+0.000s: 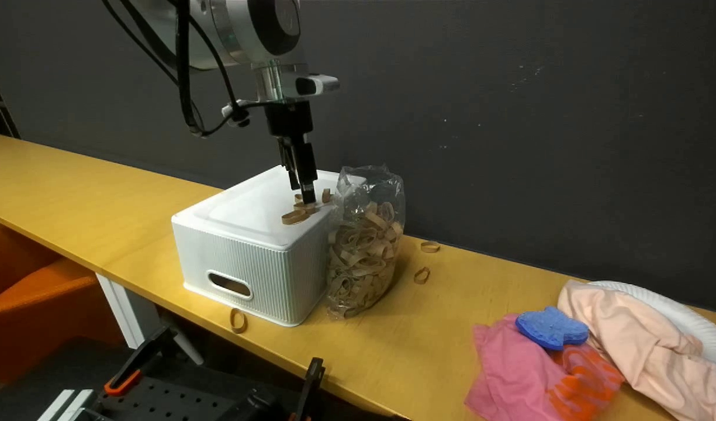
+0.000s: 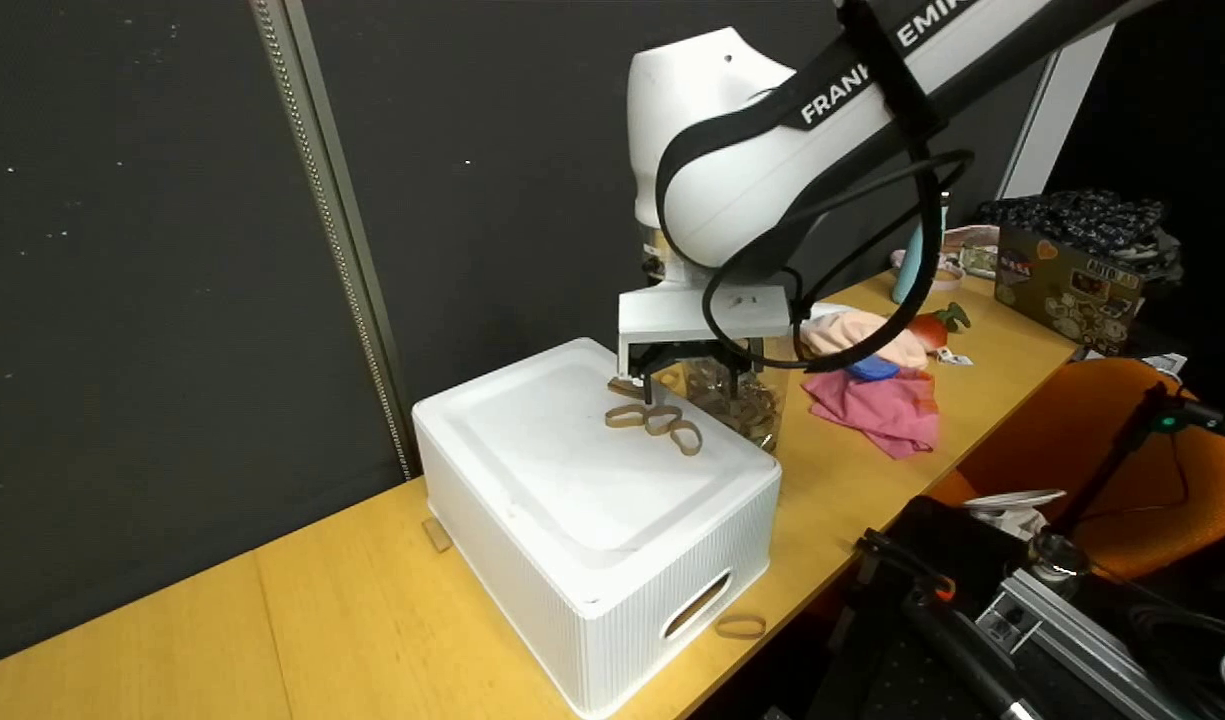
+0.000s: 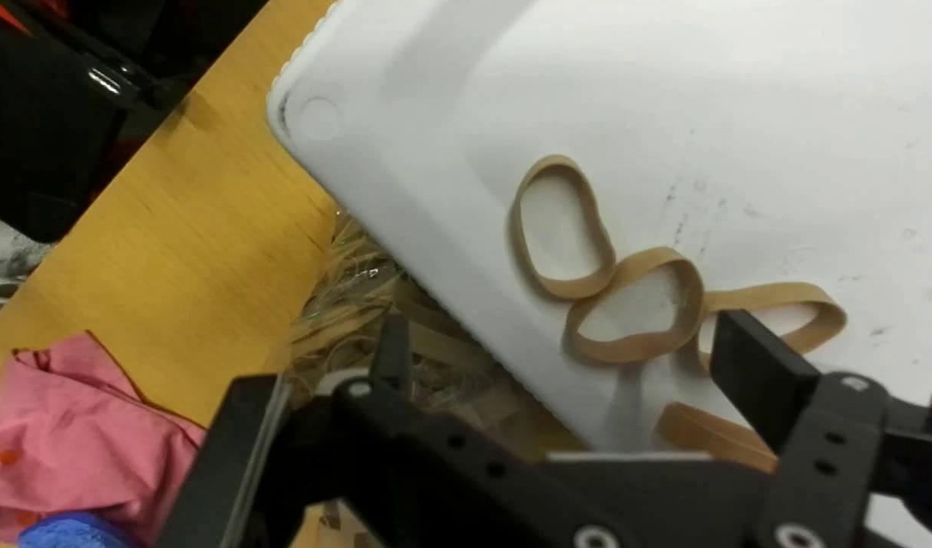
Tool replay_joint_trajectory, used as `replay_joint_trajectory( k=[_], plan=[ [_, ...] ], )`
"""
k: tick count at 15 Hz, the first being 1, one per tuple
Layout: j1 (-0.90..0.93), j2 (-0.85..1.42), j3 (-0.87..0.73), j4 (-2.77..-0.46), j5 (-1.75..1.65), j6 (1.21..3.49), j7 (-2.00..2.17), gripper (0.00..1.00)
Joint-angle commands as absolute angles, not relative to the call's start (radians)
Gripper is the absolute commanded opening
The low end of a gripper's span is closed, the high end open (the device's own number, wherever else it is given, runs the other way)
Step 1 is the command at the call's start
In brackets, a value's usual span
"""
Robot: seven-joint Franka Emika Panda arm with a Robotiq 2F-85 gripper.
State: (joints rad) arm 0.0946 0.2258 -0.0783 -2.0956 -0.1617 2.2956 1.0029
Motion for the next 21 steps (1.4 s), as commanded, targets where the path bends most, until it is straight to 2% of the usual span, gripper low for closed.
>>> replay_joint_trajectory(
  k=[1,21],
  plan=[
    [0.114,0.247,-0.091,-2.069,-0.226,2.303,1.176,1.00],
    [0.154,0.370,-0.076,-1.970,-0.245,2.305,1.315,1.00]
  ],
)
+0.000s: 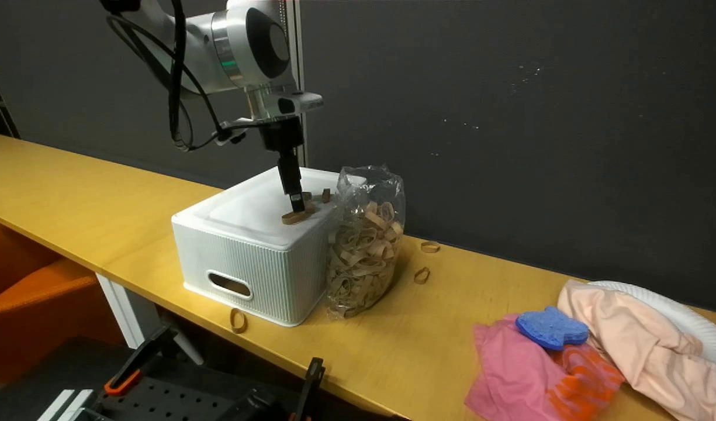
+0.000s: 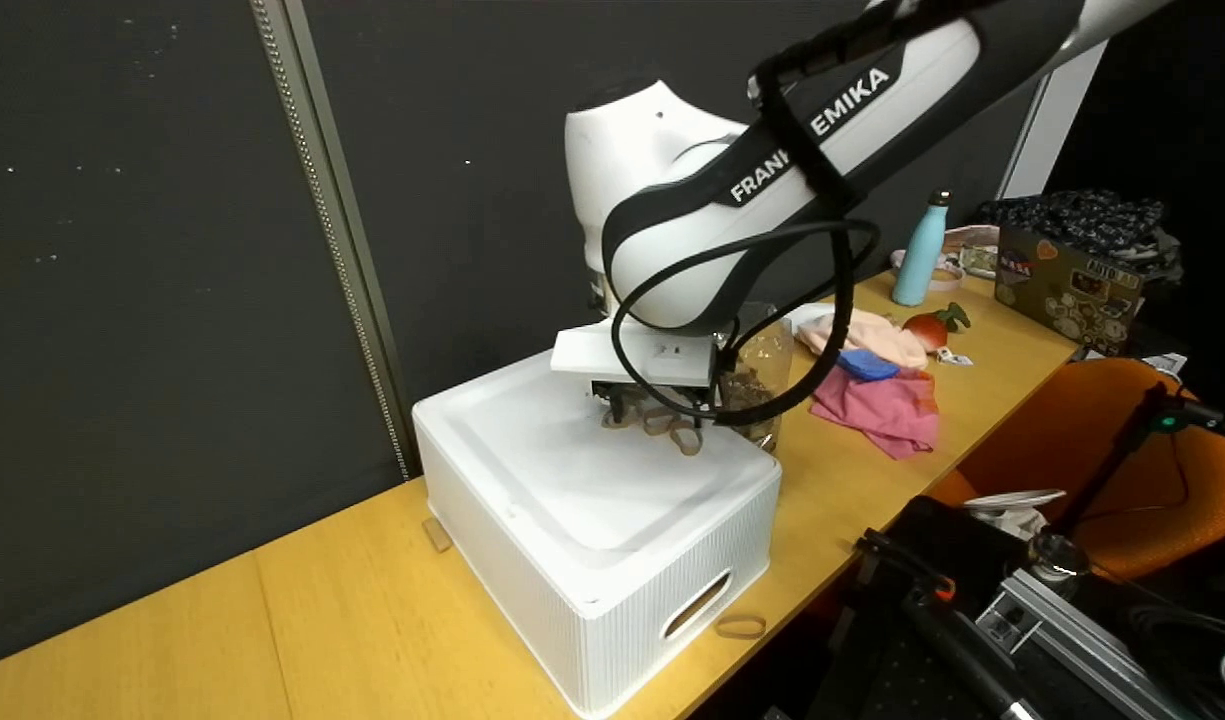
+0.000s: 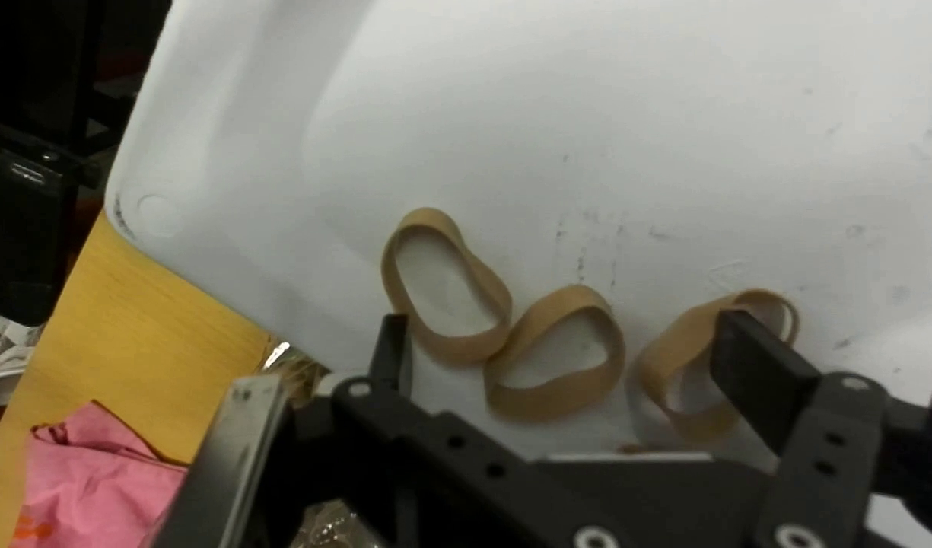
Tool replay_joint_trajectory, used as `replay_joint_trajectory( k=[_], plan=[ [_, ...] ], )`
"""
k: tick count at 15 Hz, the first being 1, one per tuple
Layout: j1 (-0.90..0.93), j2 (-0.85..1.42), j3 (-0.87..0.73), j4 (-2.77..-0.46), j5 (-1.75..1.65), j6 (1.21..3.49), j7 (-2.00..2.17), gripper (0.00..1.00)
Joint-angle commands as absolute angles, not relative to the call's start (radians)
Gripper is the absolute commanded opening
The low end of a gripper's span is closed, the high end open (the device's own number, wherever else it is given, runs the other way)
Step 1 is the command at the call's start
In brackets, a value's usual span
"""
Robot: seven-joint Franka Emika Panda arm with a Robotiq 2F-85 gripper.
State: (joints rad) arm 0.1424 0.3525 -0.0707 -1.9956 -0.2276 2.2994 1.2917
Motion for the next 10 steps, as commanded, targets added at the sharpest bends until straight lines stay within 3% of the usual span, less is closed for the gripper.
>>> replay_joint_trajectory(
  k=[1,9,10],
  plan=[
    [0.155,0.374,-0.076,-1.968,-0.243,2.305,1.315,1.00],
    [0.159,0.388,-0.080,-1.971,-0.245,2.308,1.321,1.00],
    [0.161,0.384,-0.081,-1.972,-0.249,2.309,1.324,0.75]
  ],
)
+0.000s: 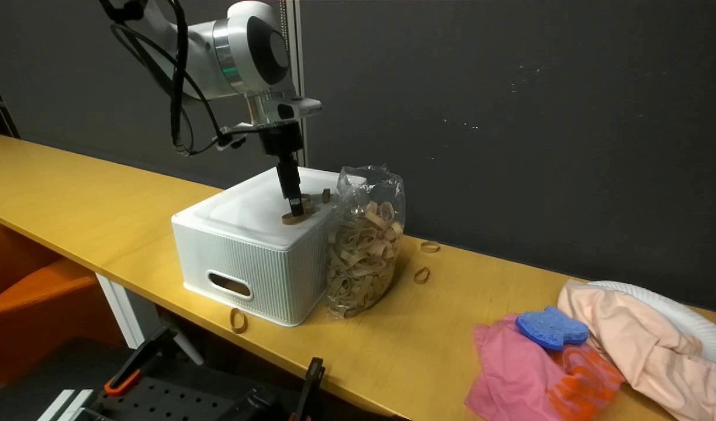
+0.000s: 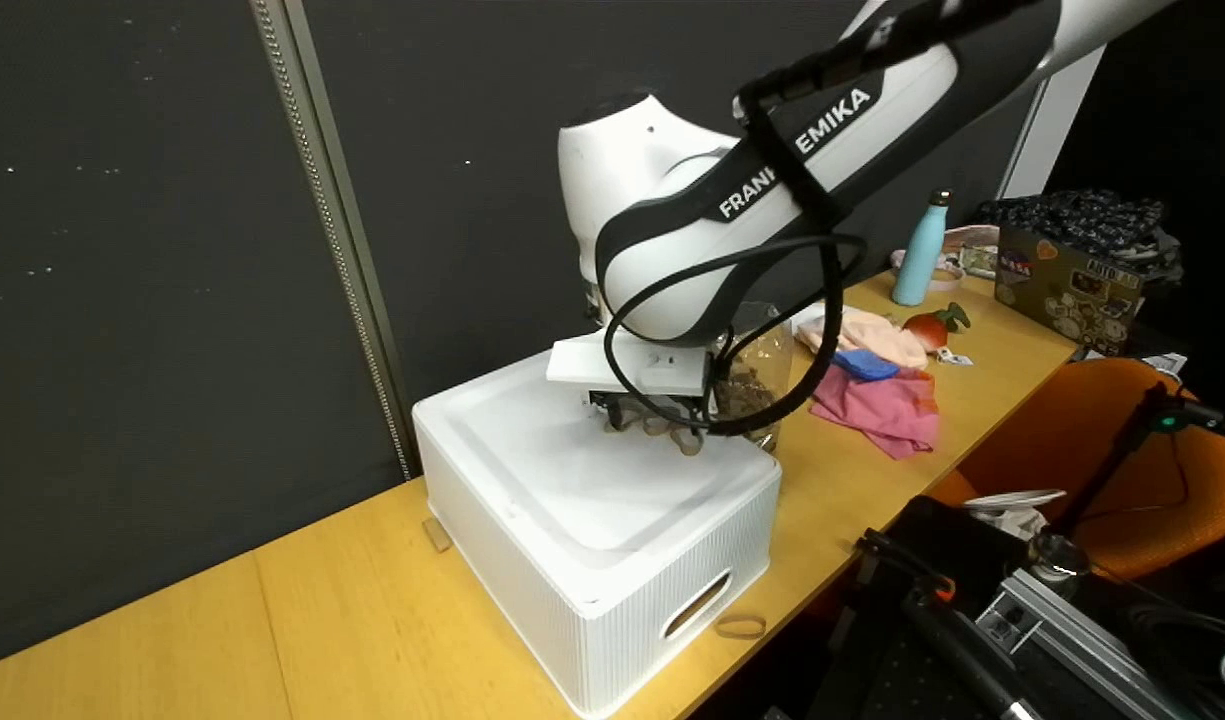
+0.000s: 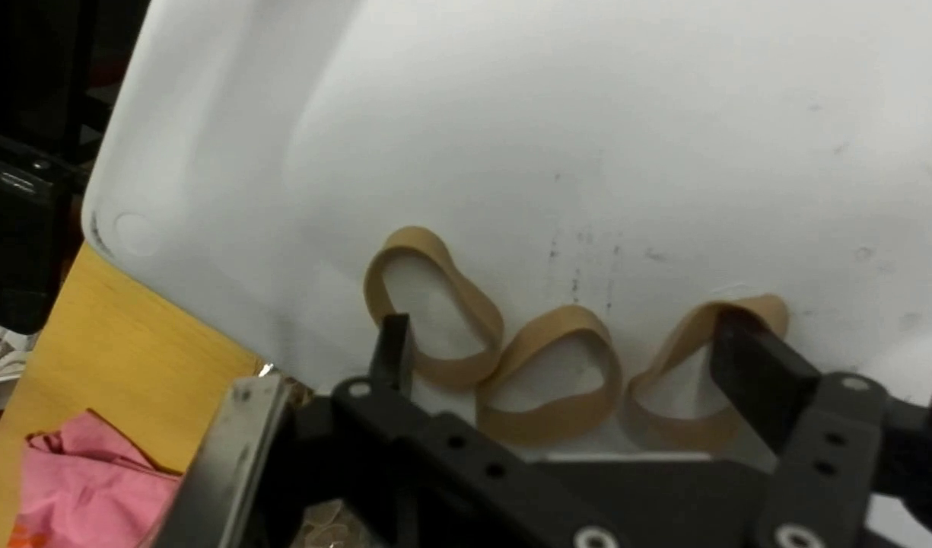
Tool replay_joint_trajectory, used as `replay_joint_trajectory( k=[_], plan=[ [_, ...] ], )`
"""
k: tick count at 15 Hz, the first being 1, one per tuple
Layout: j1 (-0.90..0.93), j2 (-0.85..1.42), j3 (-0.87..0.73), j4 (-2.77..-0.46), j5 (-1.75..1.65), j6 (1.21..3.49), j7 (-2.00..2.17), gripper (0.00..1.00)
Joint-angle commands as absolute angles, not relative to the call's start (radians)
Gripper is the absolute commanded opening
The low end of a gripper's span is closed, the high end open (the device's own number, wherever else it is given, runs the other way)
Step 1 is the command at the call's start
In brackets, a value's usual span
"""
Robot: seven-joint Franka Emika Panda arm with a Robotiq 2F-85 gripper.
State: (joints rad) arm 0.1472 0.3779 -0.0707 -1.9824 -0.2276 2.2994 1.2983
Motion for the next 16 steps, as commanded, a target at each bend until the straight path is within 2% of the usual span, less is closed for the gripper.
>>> replay_joint_trajectory(
  k=[1,10,12,16],
  plan=[
    [0.161,0.383,-0.081,-1.972,-0.250,2.309,1.324,0.74],
    [0.168,0.373,-0.081,-1.968,-0.250,2.328,1.325,0.05],
    [0.169,0.366,-0.081,-1.972,-0.252,2.327,1.326,0.00],
    [0.170,0.350,-0.082,-1.979,-0.255,2.323,1.325,0.01]
  ],
)
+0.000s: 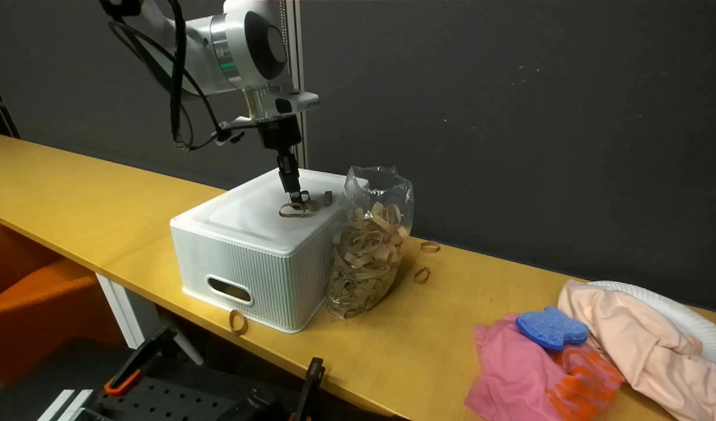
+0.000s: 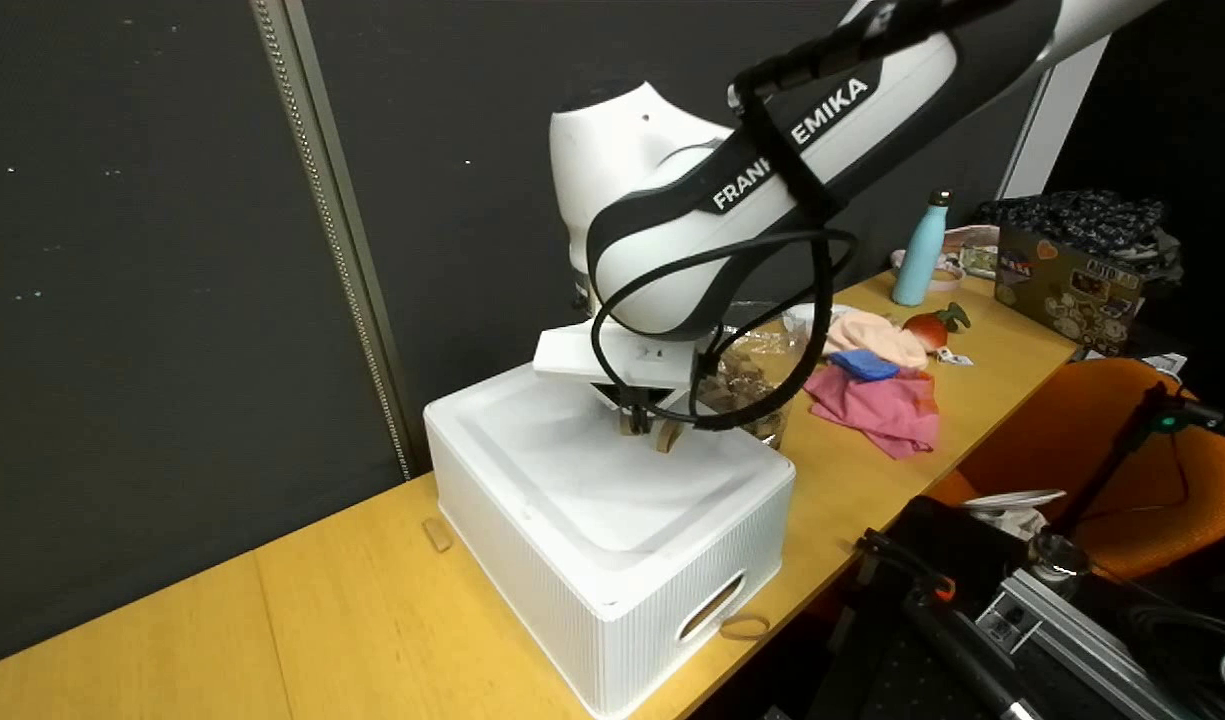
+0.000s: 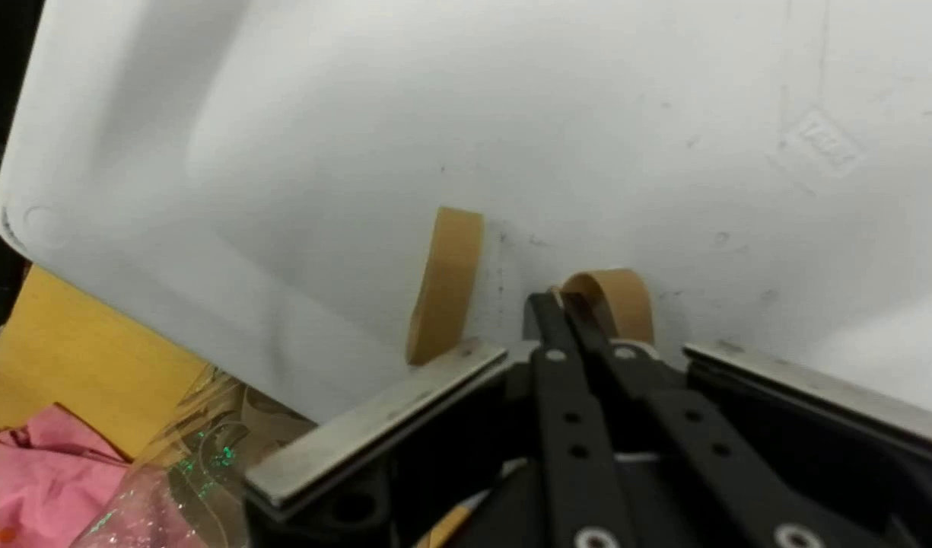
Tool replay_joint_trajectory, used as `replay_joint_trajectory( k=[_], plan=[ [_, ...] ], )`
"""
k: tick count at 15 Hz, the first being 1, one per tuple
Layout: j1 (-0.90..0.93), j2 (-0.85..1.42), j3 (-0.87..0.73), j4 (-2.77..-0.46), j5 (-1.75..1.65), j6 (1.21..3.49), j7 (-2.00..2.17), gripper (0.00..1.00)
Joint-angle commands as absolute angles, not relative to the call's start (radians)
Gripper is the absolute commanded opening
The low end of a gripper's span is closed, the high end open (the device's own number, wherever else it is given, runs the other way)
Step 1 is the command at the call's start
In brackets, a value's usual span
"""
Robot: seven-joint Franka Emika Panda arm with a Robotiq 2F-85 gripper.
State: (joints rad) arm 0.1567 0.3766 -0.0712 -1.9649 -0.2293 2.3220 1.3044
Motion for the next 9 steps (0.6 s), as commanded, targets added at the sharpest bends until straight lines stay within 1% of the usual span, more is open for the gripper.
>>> replay_joint_trajectory(
  k=[1,9],
  plan=[
    [0.170,0.341,-0.081,-1.983,-0.256,2.321,1.324,0.01],
    [0.158,0.238,-0.078,-2.034,-0.289,2.305,1.319,0.01]
  ],
)
